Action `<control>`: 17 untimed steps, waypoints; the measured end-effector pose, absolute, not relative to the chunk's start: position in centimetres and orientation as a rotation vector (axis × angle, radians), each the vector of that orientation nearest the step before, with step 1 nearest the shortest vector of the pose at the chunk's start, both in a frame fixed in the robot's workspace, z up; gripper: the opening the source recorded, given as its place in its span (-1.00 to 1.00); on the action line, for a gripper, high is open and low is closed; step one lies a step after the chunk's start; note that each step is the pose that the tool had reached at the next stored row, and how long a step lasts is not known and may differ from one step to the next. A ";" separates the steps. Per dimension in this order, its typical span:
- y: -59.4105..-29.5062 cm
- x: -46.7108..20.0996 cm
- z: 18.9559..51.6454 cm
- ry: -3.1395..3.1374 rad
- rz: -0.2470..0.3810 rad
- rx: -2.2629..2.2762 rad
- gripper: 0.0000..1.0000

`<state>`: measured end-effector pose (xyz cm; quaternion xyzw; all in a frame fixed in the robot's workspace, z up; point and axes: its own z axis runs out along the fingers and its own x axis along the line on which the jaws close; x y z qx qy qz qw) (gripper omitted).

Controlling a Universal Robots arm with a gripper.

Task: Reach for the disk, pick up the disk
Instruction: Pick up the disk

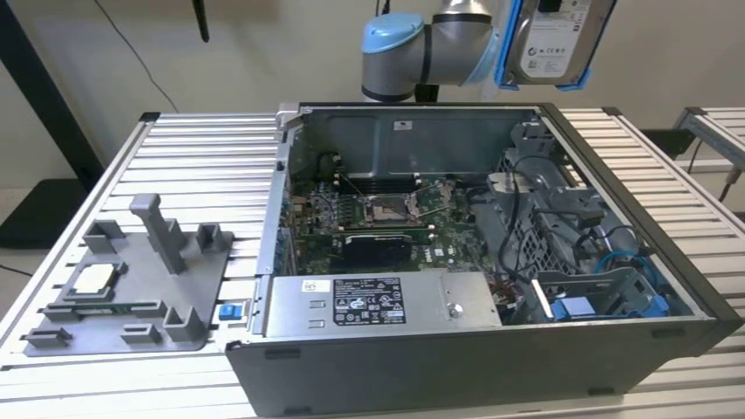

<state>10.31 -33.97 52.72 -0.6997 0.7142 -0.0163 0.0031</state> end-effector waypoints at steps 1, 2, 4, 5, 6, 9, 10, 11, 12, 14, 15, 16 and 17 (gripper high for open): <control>-34.0 10.3 52.7 2.239 -0.051 -2.194 -1.00; -34.0 10.3 52.7 2.239 -0.051 -2.194 -1.00; -34.0 10.3 52.7 2.239 -0.051 -2.194 -1.00; -34.1 10.3 52.7 2.239 -0.051 -2.194 -1.00; -34.2 10.3 52.7 2.239 -0.051 -2.194 -1.00; -34.6 10.3 52.7 2.239 -0.051 -2.194 -1.00; -34.7 10.3 52.7 2.239 -0.051 -2.194 -1.00; -34.8 10.3 52.7 2.239 -0.051 -2.194 -1.00; -35.0 10.3 52.7 2.239 -0.051 -2.194 -1.00; -35.3 10.3 52.7 2.239 -0.051 -2.194 -1.00; -35.4 10.3 52.7 2.239 -0.051 -2.194 -1.00; -35.5 10.3 52.7 2.240 -0.051 -2.194 -1.00; -35.6 10.3 52.7 2.239 -0.051 -2.194 -1.00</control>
